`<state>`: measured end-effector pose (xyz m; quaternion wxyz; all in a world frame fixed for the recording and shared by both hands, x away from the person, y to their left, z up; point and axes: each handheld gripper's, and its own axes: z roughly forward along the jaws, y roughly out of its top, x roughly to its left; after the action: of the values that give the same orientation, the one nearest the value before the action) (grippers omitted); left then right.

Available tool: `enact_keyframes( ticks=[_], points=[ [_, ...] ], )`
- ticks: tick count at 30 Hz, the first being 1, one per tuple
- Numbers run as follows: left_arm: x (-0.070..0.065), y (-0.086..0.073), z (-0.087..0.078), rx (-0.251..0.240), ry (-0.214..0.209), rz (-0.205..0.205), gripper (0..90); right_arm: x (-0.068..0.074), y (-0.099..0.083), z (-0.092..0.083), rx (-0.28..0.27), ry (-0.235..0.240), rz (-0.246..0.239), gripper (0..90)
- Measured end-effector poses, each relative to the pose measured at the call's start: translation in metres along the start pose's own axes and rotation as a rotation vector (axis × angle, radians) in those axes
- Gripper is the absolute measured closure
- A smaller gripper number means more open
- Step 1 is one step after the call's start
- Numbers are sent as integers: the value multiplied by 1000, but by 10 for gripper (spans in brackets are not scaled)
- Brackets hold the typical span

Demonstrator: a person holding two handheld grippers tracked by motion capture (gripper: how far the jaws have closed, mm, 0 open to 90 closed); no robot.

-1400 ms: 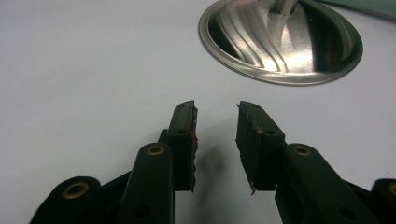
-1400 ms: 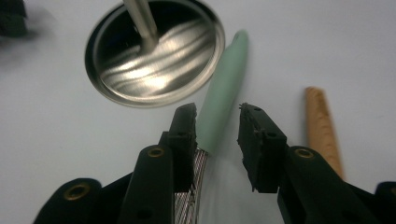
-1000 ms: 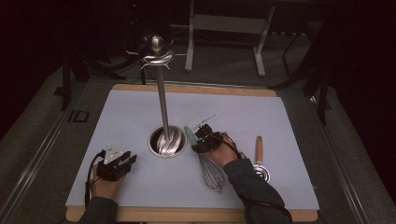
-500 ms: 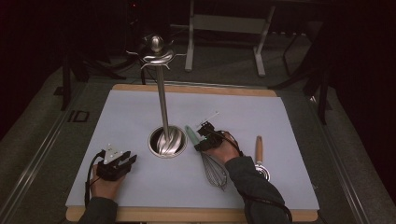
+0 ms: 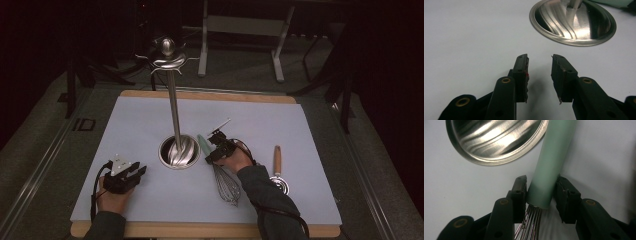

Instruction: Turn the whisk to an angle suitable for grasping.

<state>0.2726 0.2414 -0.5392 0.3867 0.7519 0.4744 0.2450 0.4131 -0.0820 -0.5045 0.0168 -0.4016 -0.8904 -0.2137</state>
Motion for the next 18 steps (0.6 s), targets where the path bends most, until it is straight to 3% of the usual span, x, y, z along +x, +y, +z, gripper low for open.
enact_keyframes(
  ticks=[9, 12, 18],
  points=[
    [0, 0, 0, 0, 0, -1, 660, 0, 10, 4, -2, -28, 28, 579],
    [0, 0, 0, -1, -1, 0, 660, -3, 13, 3, 25, -24, 54, 638],
    [0, 0, 0, -3, -1, -2, 658, -6, 12, 1, 16, -7, 82, 689]
  ],
)
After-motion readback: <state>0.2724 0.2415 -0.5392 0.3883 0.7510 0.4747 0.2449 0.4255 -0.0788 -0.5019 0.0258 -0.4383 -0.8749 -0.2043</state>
